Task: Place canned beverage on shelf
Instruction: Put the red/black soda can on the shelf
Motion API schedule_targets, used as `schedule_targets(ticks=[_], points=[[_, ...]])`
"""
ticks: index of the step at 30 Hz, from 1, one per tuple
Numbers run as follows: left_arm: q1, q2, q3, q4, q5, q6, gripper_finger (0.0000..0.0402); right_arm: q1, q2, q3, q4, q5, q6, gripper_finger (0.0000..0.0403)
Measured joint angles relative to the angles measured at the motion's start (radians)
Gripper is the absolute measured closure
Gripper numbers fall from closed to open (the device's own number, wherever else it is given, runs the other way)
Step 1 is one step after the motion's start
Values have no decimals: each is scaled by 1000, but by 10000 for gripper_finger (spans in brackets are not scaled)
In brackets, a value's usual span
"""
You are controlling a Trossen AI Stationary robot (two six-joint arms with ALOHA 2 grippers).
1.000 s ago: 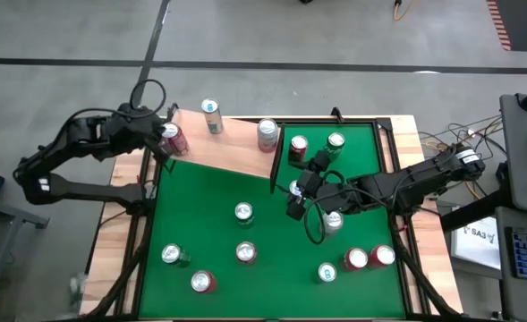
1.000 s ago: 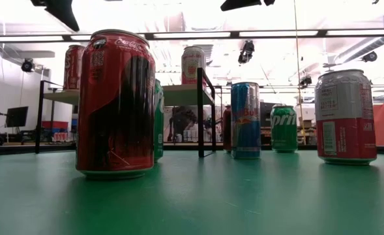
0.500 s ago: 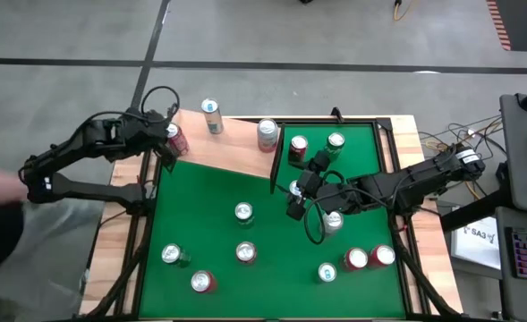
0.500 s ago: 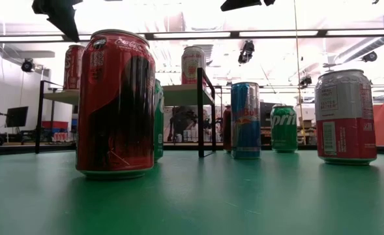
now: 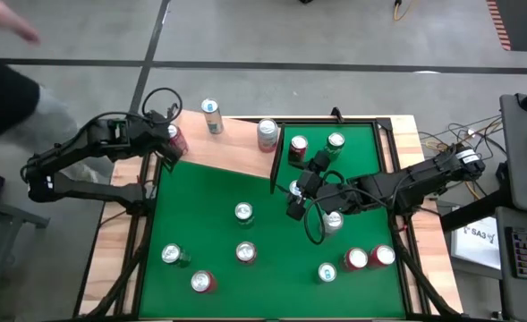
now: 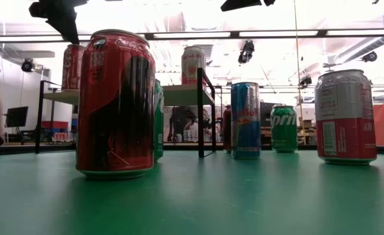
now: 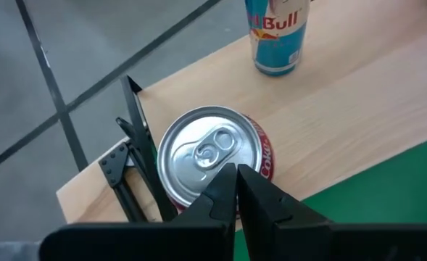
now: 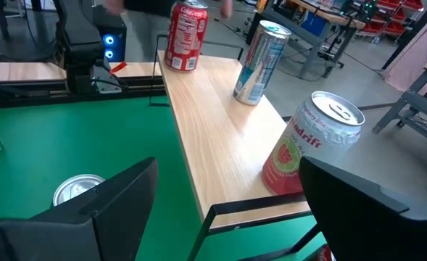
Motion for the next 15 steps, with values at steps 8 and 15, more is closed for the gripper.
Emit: schedule_targets(ticks=[8, 15], points=[[0, -6, 0, -5, 15, -35, 402, 0, 0, -7, -1, 0, 0, 78], [0, -6, 0, -6, 16, -50, 402, 0, 0, -8, -13, 0, 0, 78]])
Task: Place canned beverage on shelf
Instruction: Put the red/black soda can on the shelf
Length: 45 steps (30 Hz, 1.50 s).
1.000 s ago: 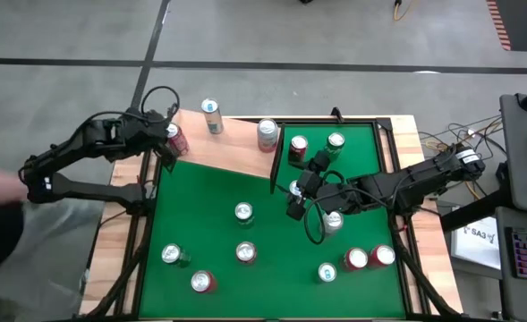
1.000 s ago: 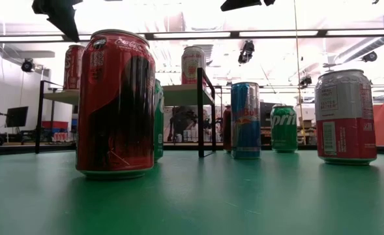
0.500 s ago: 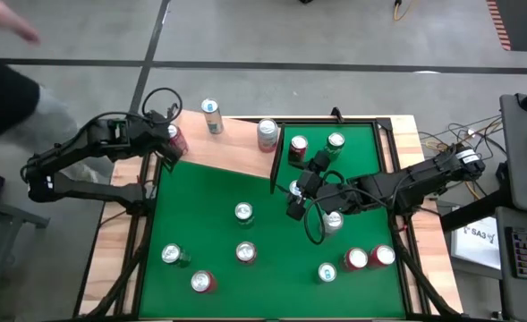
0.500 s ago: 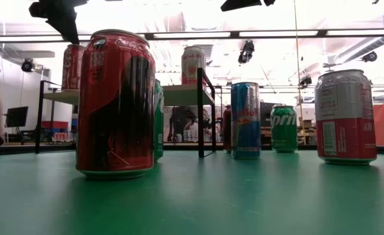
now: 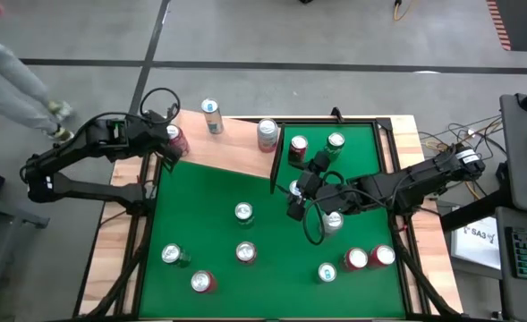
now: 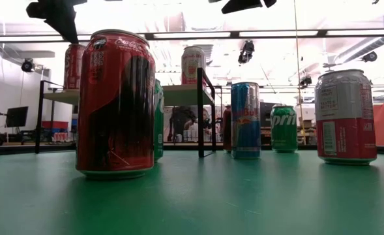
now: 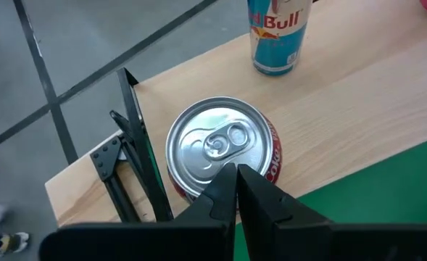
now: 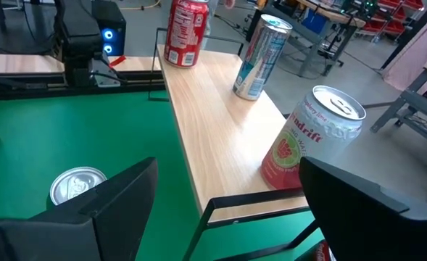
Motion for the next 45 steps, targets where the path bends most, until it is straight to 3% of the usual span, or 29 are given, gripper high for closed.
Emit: schedule_targets(ticks=[18, 28, 38, 45], points=[[0, 0, 0, 30, 7, -30, 402, 0, 0, -4, -10, 0, -3, 78], [0, 4, 0, 173, 9, 57, 402, 0, 0, -7, -9, 0, -4, 78], [-2, 145, 0, 218, 43, 109, 402, 0, 0, -7, -9, 0, -4, 78], [-1, 212, 0, 182, -50, 105, 402, 0, 0, -7, -9, 0, -3, 78]])
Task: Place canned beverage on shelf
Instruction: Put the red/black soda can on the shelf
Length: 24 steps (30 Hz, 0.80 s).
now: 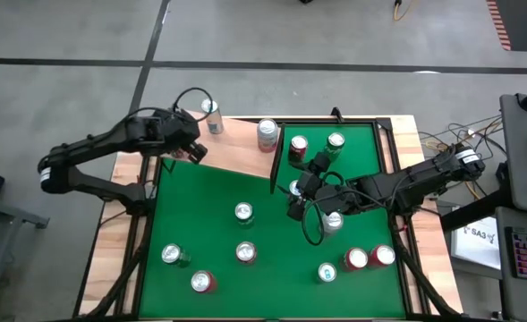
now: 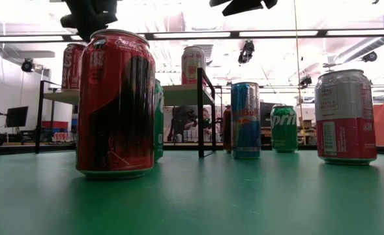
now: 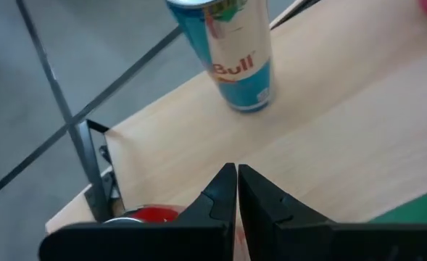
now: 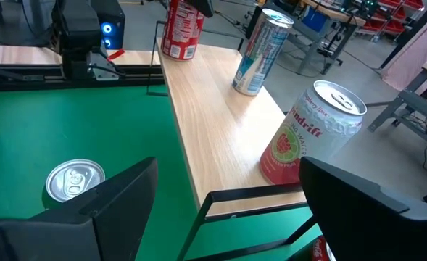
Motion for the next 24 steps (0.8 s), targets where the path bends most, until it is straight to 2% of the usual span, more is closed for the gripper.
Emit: schedule_targets(ticks=[4, 8, 14, 24], points=[[0, 6, 0, -23, -9, -17, 402, 0, 0, 0, 0, 0, 0, 78], [0, 1, 0, -68, -60, -55, 402, 0, 0, 0, 1, 0, 1, 78], [0, -20, 0, -94, -66, -87, 402, 0, 0, 0, 3, 0, 3, 78], [-1, -36, 32, -105, -66, -38, 402, 0, 0, 0, 6, 0, 4, 78]])
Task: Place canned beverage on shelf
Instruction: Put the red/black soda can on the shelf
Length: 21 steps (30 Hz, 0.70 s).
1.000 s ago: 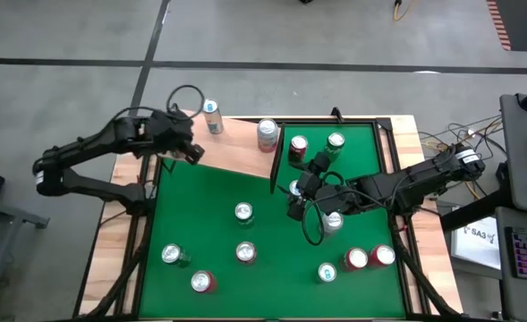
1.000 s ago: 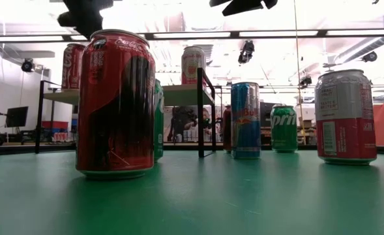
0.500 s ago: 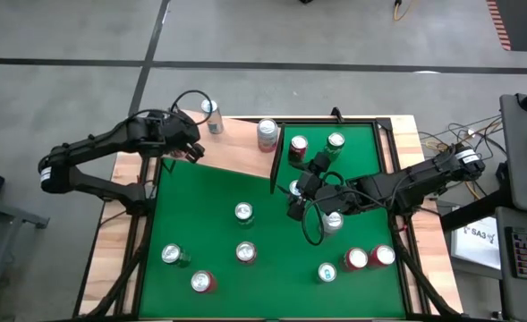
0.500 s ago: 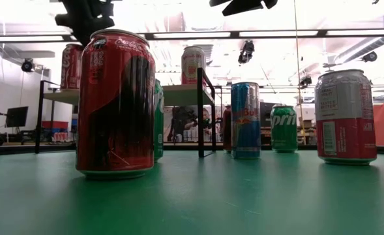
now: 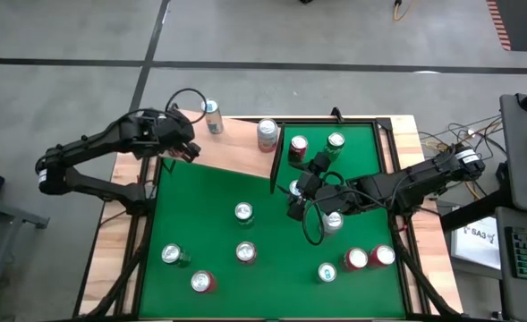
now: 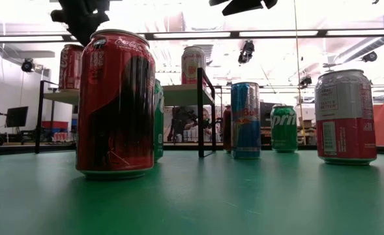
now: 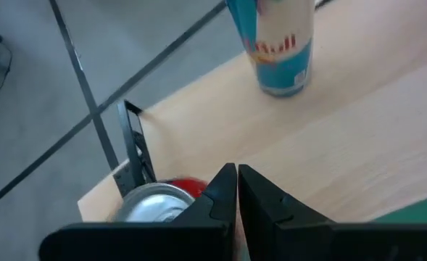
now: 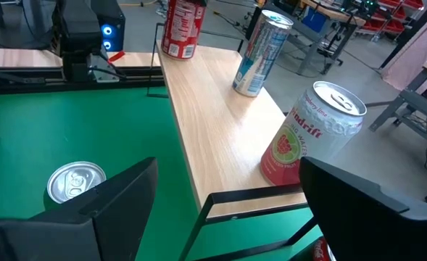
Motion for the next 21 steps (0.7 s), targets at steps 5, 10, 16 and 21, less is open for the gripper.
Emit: schedule_targets(ticks=[5, 10, 16, 21], points=[[3, -30, 77, -71, -48, 36, 402, 0, 0, 0, 0, 0, 7, 78], [23, -64, 91, -173, -39, -2, 402, 0, 0, 0, -1, 0, -2, 78], [23, -83, 53, -200, 19, -63, 402, 0, 0, -1, -1, 0, -4, 78], [23, -82, 35, -215, 18, -96, 402, 0, 0, -1, -1, 0, -4, 78]])
